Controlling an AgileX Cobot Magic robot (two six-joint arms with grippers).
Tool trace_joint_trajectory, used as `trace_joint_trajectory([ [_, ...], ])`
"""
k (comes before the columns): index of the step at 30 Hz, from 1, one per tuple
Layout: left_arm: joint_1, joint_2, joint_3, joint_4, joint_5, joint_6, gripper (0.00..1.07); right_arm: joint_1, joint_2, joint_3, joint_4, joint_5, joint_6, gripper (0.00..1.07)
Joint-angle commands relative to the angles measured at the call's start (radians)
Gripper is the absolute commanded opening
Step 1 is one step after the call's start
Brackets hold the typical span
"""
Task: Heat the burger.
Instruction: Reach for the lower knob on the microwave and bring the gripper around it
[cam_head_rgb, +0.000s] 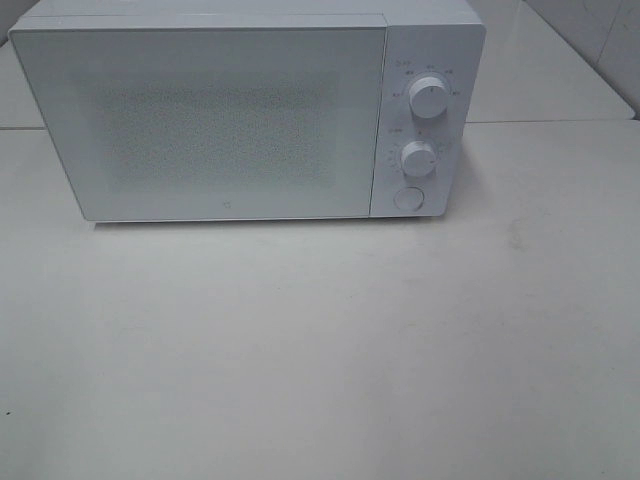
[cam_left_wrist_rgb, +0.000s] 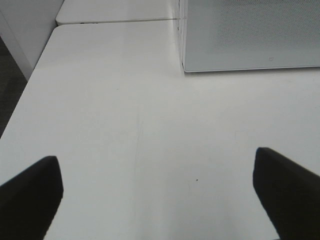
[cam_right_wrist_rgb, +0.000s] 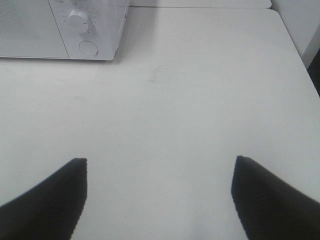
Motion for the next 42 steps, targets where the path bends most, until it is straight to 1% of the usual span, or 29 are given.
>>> trace_joint_trajectory([
  [1, 0.005, -0.026, 0.002, -0.002, -0.014, 0.0, 0.98, -0.007, -0.026, 0.001, 0.001, -0.01, -0.003, 0.76],
  [34, 0.005, -0.026, 0.002, -0.002, -0.014, 0.0, 0.98, -0.007, -0.026, -0.003, 0.001, -0.014, 0.002, 0.76],
  [38, 0.005, -0.026, 0.002, -0.002, -0.014, 0.0, 0.98, -0.007, 0.0, -0.028, 0.001, -0.04, 0.008, 0.76],
  [40, 0.005, -0.026, 0.002, -0.002, -0.014, 0.0, 0.98, -0.007, 0.053, -0.048, 0.001, -0.089, 0.008, 0.76],
  [41, 0.005, -0.026, 0.002, -0.002, -0.014, 0.0, 0.98, -0.007, 0.053, -0.048, 0.001, -0.089, 0.008, 0.76],
  [42, 0.005, -0.026, 0.002, -0.002, -0.014, 0.0, 0.98, -0.007, 0.091, -0.048, 0.004, -0.137, 0.008, 0.76],
])
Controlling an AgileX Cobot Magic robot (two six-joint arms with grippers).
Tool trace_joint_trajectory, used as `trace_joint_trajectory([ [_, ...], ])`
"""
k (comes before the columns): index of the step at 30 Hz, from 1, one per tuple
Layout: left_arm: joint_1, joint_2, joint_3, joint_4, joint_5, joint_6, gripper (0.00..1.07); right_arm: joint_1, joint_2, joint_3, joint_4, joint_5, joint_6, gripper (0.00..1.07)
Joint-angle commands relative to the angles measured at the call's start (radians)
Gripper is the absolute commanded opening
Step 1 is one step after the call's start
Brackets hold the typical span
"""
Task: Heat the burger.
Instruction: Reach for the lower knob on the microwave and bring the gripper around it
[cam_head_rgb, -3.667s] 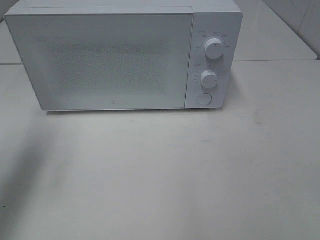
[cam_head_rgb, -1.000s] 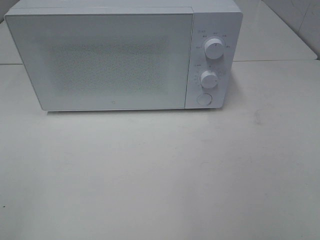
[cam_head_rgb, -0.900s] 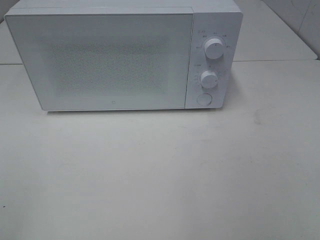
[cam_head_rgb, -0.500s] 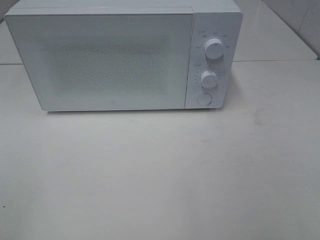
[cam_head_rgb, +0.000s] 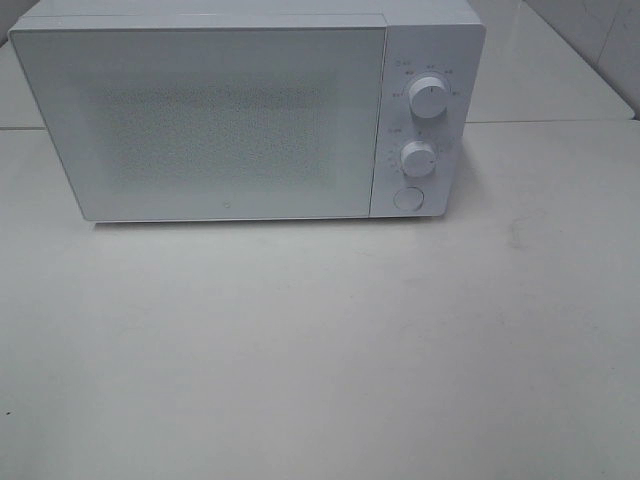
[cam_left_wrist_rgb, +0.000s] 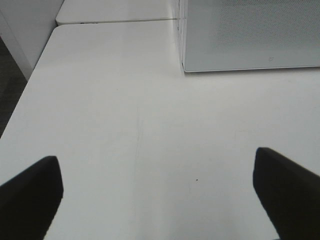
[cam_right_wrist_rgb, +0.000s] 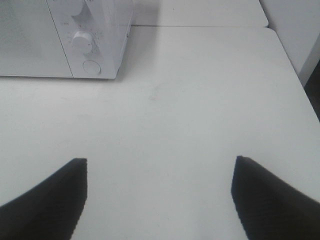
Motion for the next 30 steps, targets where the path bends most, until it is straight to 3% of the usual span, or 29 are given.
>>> trace_joint_trajectory([
  [1, 0.005, -0.026, 0.002, -0.002, -0.014, 0.0, 0.98, -0.007, 0.062, -0.01, 0.006, -0.091, 0.007, 0.76],
  [15, 0.005, -0.026, 0.002, -0.002, -0.014, 0.0, 0.98, -0.007, 0.361, -0.003, 0.009, -0.425, 0.011, 0.76],
  [17, 0.005, -0.026, 0.002, -0.002, -0.014, 0.0, 0.98, -0.007, 0.476, -0.003, 0.009, -0.535, 0.011, 0.76],
  [30, 0.005, -0.026, 0.002, -0.002, -0.014, 0.0, 0.98, -0.007, 0.804, -0.003, 0.009, -0.926, 0.019, 0.76],
])
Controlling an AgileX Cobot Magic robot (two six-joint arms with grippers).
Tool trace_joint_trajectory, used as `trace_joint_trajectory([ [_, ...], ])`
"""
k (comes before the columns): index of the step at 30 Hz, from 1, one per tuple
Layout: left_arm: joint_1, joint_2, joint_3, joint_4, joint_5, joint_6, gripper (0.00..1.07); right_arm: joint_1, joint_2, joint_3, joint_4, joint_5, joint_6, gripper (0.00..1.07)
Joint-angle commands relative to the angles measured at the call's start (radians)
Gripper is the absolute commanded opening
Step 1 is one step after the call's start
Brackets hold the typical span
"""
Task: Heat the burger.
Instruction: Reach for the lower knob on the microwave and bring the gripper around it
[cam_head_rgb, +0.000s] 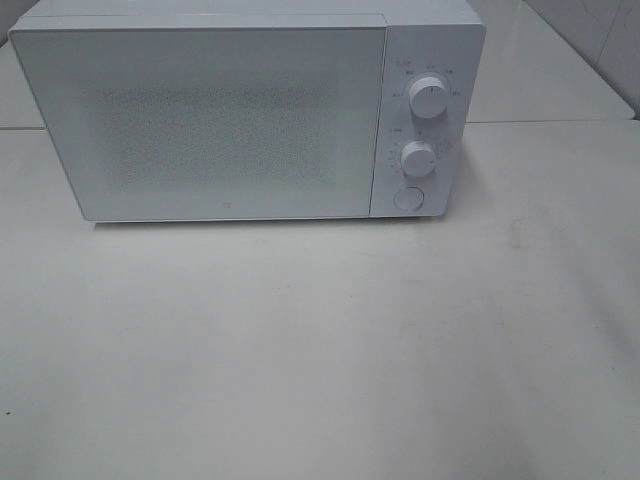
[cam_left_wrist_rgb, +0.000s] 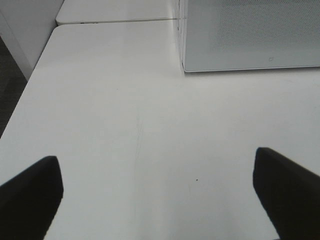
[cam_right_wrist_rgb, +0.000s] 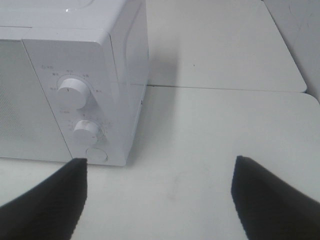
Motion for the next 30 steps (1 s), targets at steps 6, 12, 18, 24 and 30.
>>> trace_joint_trajectory([
  [6, 0.005, -0.026, 0.002, -0.002, -0.014, 0.0, 0.98, -0.007, 0.224, 0.0, 0.003, -0.261, 0.015, 0.76],
  [12, 0.005, -0.026, 0.002, -0.002, -0.014, 0.0, 0.98, -0.004, 0.389, 0.077, 0.003, -0.582, 0.015, 0.76],
  [18, 0.005, -0.026, 0.002, -0.002, -0.014, 0.0, 0.98, 0.016, 0.518, 0.179, 0.093, -0.828, -0.033, 0.76],
  [24, 0.005, -0.026, 0.002, -0.002, -0.014, 0.0, 0.98, 0.154, 0.659, 0.225, 0.308, -1.083, -0.245, 0.76],
  [30, 0.005, -0.026, 0.002, -0.002, -0.014, 0.0, 0.98, 0.293, 0.764, 0.225, 0.487, -1.249, -0.336, 0.76],
])
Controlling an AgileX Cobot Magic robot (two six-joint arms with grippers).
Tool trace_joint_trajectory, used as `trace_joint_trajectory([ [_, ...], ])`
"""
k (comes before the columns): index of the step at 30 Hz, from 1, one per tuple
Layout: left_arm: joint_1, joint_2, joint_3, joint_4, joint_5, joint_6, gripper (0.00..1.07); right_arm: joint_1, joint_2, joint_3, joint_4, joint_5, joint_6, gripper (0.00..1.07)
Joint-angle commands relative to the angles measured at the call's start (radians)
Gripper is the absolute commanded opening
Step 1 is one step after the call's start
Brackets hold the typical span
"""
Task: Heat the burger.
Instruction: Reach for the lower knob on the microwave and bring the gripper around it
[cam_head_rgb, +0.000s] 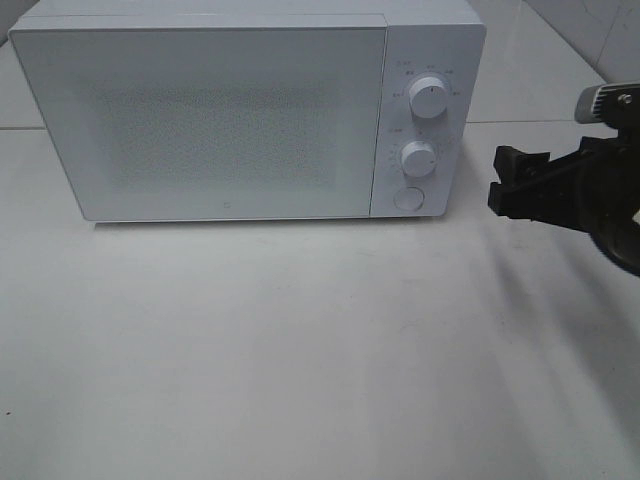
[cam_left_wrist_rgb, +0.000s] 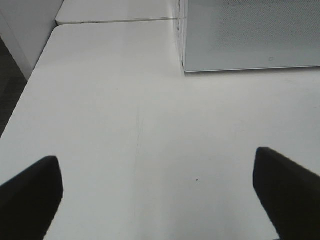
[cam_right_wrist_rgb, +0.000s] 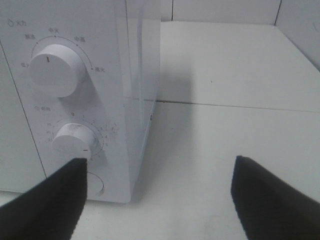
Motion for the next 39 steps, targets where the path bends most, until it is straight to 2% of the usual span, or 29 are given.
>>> trace_joint_trajectory([
  [1, 0.005, -0.026, 0.002, -0.002, -0.014, 0.0, 0.98, 0.116, 0.078, -0.001, 0.16, -0.174, -0.062, 0.76],
  [6, 0.005, -0.026, 0.002, -0.002, -0.014, 0.0, 0.98, 0.224, 0.161, -0.019, 0.283, -0.297, -0.062, 0.76],
  [9, 0.005, -0.026, 0.002, -0.002, -0.014, 0.0, 0.98, 0.256, 0.209, -0.052, 0.318, -0.325, -0.061, 0.76],
  [14, 0.005, -0.026, 0.002, -0.002, -0.014, 0.0, 0.98, 0.259, 0.27, -0.106, 0.316, -0.326, -0.046, 0.76],
  [16, 0.005, -0.026, 0.002, -0.002, -0.014, 0.0, 0.98, 0.259, 0.329, -0.157, 0.316, -0.331, -0.024, 0.76],
  [22, 0.005, -0.026, 0.002, -0.002, -0.014, 0.0, 0.98, 0.259, 0.368, -0.203, 0.316, -0.328, -0.019, 0.76],
  [24, 0.005, -0.026, 0.002, -0.002, -0.014, 0.0, 0.98, 0.259, 0.399, -0.251, 0.316, -0.313, -0.017, 0.76],
  [39, 0.005, -0.026, 0.002, -0.002, -0.014, 0.0, 0.98, 0.259, 0.5, -0.38, 0.316, -0.295, -0.017, 0.76],
])
